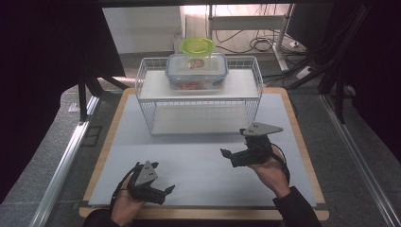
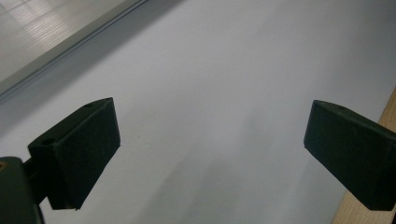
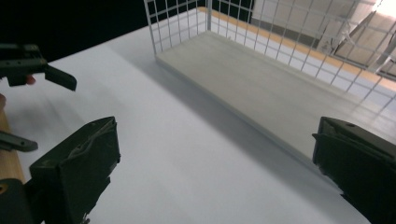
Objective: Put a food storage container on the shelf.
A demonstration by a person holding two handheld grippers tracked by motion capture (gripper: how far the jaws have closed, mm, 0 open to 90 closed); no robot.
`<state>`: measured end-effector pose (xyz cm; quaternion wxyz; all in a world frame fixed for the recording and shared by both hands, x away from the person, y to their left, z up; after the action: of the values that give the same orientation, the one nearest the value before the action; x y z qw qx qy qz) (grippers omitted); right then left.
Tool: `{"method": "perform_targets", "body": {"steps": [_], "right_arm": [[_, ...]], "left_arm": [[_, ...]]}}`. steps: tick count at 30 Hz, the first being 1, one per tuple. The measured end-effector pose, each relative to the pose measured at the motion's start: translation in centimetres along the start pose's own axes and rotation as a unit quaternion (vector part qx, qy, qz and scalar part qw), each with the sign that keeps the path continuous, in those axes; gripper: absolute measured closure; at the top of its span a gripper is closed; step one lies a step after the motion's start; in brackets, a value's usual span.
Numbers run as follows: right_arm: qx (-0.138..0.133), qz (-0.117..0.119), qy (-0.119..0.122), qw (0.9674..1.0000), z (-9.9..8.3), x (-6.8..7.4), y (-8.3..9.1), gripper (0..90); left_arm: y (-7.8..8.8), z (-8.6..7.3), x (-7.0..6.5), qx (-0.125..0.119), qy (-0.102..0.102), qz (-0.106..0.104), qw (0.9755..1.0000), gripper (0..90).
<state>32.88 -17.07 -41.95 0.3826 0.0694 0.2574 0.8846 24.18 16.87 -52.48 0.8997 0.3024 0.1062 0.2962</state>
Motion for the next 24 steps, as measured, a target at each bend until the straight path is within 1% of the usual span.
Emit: {"method": "perform_targets", "body": {"steps": [3, 10, 17, 24], "right_arm": [[0.014, -0.005, -0.007, 0.9999, -0.9, -0.2, 0.1, 0.0], [0.024, -0.01, -0.023, 0.9994, -2.7, -0.9, 1.0, 0.5], [0.019, -0.019, -0.03, 0.9992, -3.7, -1.5, 2.1, 2.1], [0.018, -0.039, -0.034, 0.9985, -4.8, -2.0, 2.9, 2.1]], "left_arm": [[0.0, 0.0, 0.0, 0.001, 0.001, -0.001, 1.0, 3.4], [0.0, 0.0, 0.1, 0.0, 0.002, -0.001, 1.0, 3.3], [0.0, 0.0, 0.1, 0.0, 0.006, 0.0, 1.0, 3.0], [0.1, -0.1, 0.2, -0.003, 0.009, -0.001, 1.0, 2.9]]}}
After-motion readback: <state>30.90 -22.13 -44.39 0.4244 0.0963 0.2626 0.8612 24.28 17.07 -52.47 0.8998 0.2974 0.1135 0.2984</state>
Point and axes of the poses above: each handheld gripper's, and its own axes: y roughly backward along the jaws, z roughly out of its top, x roughly to its left, the point moved 1 cm from there along -y, roughly forward along the jaws, and after that the axes turned 8 degrees about -z, right-handed, at the moved point
